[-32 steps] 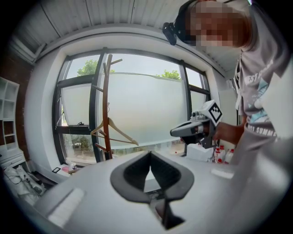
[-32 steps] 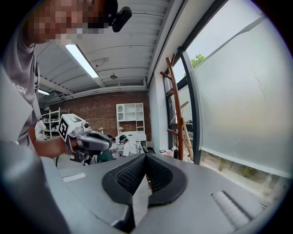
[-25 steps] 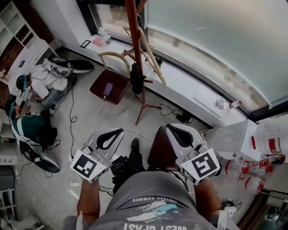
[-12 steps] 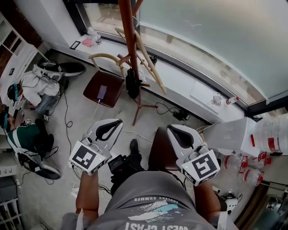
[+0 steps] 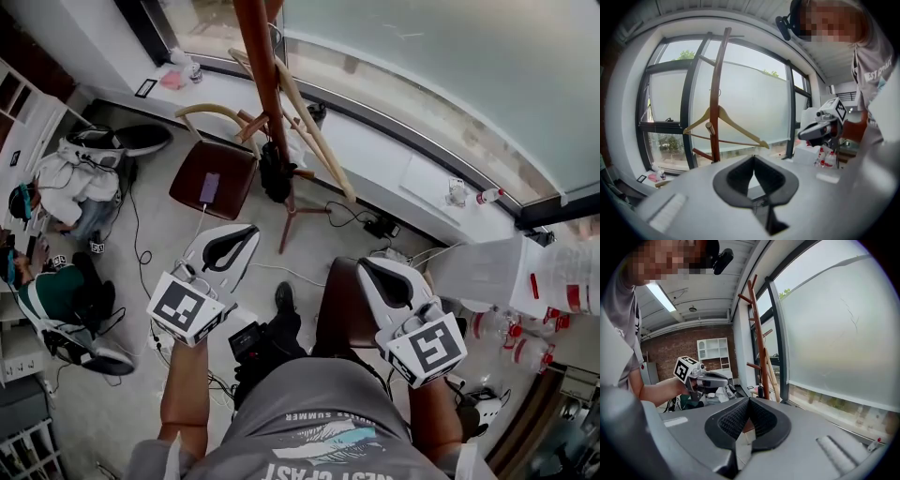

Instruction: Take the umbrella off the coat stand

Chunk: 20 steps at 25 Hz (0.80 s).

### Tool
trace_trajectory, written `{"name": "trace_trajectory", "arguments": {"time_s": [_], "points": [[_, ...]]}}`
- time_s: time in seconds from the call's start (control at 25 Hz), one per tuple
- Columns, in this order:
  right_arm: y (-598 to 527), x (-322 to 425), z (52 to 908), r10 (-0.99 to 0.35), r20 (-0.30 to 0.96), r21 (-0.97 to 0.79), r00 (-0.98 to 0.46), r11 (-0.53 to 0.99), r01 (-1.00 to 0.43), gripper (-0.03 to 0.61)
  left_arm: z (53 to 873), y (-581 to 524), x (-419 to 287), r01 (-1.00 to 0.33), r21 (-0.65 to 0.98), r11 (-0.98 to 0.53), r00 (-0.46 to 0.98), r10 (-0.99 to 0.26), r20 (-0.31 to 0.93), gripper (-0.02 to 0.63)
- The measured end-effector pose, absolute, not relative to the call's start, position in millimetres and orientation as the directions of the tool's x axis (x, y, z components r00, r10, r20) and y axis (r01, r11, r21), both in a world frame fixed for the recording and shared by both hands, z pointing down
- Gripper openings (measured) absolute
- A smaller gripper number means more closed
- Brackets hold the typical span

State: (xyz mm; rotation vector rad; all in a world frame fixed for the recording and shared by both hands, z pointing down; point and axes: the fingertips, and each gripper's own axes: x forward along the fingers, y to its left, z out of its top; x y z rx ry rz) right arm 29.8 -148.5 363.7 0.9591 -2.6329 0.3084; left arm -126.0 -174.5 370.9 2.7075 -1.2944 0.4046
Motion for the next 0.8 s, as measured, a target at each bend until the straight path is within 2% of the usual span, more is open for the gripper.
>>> {"name": "trace_trajectory", "arguments": {"time_s": [0.8], "points": [[-186, 38, 400, -0.607, 0.434, -0.134, -0.666, 0.687, -0.714, 0.002, 421, -255, -146, -0.782, 0.014, -0.624, 0.587, -0.728, 0.354, 0.003]]}}
